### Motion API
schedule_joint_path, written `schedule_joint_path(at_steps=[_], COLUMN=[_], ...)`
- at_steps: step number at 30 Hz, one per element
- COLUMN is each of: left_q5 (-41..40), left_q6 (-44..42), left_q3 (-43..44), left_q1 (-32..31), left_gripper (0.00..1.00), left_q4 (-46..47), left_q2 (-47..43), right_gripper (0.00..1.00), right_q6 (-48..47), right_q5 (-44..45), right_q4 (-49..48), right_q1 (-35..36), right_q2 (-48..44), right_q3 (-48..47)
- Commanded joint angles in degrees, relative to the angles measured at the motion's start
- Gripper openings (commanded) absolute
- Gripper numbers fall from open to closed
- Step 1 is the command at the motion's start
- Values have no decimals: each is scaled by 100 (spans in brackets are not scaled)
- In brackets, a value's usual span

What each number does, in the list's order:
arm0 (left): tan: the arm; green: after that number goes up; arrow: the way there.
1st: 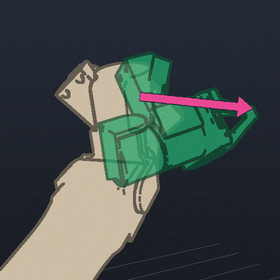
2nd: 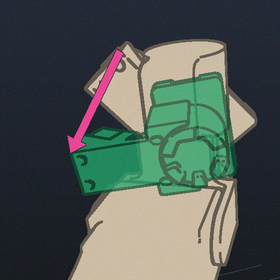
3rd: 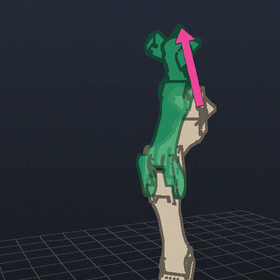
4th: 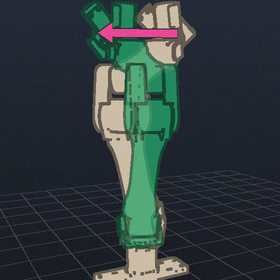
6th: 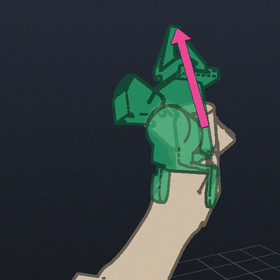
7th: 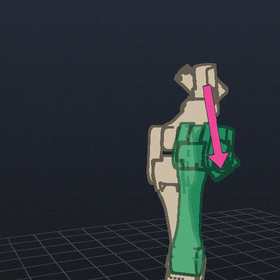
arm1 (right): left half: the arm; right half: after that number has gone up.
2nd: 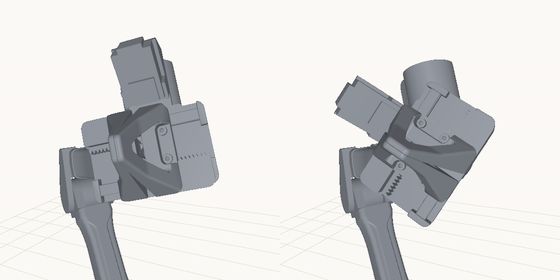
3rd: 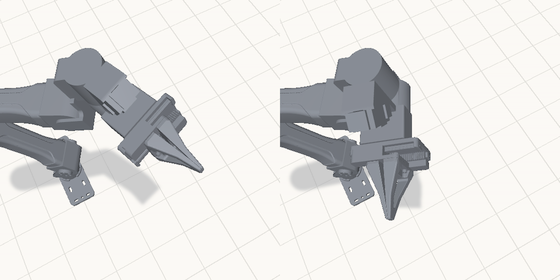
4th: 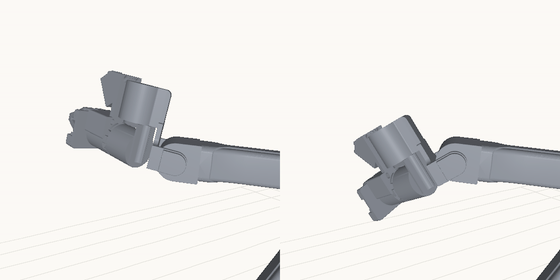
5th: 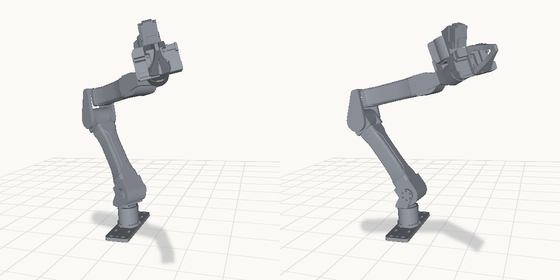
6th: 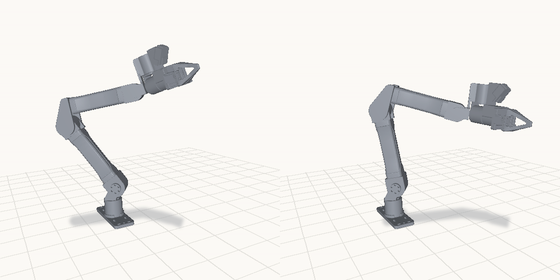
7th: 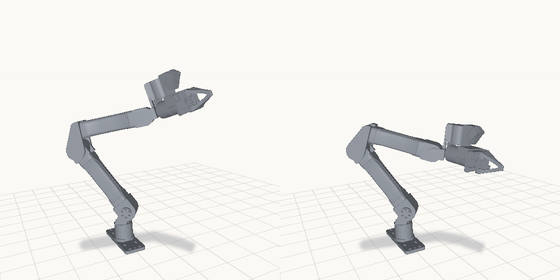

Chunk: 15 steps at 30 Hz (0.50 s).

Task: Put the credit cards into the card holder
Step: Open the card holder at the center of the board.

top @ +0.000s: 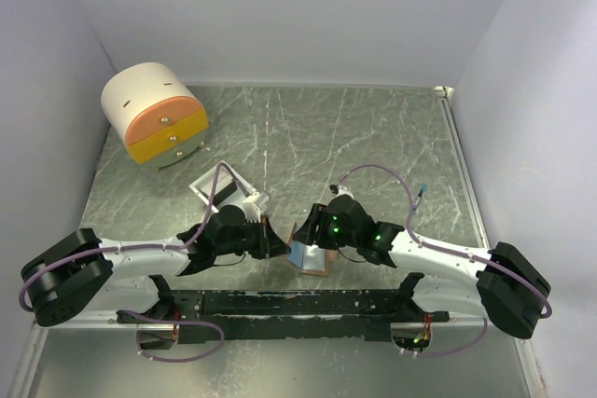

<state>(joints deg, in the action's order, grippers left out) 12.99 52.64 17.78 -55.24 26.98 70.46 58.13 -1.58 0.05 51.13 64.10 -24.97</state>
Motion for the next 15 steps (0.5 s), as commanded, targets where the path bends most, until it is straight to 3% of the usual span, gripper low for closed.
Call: schedule_joint_path(at_steps=[1, 15], left_q5=[-149, -138], left_q6=[-122, -136], left_q3=[-38, 15], left_q1=[-39, -39], left_gripper=[7, 7], left_q4=[37, -1], left_q2=[-128, -95], right_gripper=[52, 48], right_q6=[50, 32], right_q5=[7, -34], right_q4=[-11, -148], right_q1=[26, 25], right_q2=[-133, 52], right_q3=[41, 138])
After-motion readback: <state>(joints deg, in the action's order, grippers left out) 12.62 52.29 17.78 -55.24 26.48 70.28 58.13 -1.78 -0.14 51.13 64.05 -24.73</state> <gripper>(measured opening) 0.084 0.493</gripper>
